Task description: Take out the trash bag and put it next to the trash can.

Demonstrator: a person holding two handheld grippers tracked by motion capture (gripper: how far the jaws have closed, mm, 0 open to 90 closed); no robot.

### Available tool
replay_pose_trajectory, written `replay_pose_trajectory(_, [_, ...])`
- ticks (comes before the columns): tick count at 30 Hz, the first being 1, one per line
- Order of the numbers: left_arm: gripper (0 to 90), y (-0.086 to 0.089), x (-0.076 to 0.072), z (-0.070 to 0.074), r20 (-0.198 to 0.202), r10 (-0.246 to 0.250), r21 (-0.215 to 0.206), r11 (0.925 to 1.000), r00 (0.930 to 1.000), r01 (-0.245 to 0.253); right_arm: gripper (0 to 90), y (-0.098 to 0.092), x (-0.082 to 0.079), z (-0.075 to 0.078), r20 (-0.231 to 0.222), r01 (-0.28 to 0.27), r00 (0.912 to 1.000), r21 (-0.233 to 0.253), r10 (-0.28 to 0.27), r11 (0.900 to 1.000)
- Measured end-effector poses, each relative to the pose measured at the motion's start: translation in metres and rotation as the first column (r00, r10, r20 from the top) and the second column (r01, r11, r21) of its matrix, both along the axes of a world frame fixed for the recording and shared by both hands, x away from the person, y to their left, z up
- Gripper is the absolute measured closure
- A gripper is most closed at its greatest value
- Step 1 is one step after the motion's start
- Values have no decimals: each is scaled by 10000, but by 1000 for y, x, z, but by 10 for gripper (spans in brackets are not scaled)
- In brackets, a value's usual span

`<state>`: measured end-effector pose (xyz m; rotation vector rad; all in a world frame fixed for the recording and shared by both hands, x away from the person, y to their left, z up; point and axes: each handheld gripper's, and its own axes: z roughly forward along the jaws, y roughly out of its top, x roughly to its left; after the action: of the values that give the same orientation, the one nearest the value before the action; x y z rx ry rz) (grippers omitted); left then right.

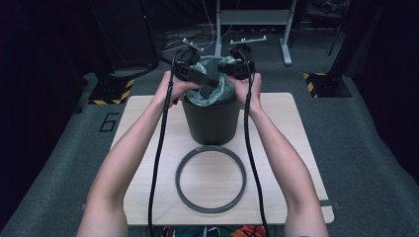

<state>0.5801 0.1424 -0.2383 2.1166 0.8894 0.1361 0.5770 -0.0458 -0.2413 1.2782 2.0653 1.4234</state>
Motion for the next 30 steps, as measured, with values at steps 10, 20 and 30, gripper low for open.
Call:
replay_pose_trajectory(10, [307,-21,-5,-1,874,-61,1162,9932,9962,-41,893,3,0,15,-103,-386,9991,1112,400,9930])
replay_pose_trajectory(20, [824,-4,-2,7,1997,806,971,9901,9765,-1016,888,-22,-5,12,-112,-710,9972,1529,736,9857])
replay_pose_trajectory(30, [842,9,0,37,2395,1294,-297,9916,9622,-1259,325,-10,-13,2,676,-2202,9718,-855,2261,9717])
